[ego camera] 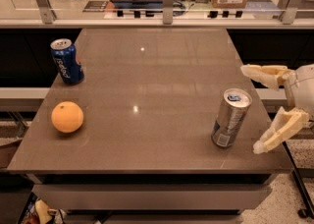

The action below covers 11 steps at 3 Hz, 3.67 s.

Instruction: Move redbull can near orange

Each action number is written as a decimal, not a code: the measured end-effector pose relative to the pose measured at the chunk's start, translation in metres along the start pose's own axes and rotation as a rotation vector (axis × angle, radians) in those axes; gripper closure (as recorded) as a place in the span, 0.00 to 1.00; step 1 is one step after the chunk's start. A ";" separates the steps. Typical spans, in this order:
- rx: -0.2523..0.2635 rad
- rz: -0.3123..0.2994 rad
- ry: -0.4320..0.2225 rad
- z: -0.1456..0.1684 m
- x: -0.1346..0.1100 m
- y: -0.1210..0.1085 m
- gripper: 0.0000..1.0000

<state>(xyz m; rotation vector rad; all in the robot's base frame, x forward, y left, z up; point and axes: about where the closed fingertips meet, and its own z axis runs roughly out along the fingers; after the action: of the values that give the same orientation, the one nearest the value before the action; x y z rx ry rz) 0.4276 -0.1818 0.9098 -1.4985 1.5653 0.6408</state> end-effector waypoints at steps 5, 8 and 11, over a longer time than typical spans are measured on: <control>-0.041 -0.014 -0.023 0.015 0.000 0.013 0.64; -0.047 -0.019 -0.024 0.018 -0.003 0.014 1.00; -0.084 -0.057 0.002 0.089 -0.079 0.019 1.00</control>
Offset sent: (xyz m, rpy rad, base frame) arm -0.0150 0.0093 -0.0180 0.0255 0.0177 0.0477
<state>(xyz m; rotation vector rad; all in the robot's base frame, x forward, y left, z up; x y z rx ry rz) 0.4231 -0.0634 0.9279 -1.6008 1.5080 0.6798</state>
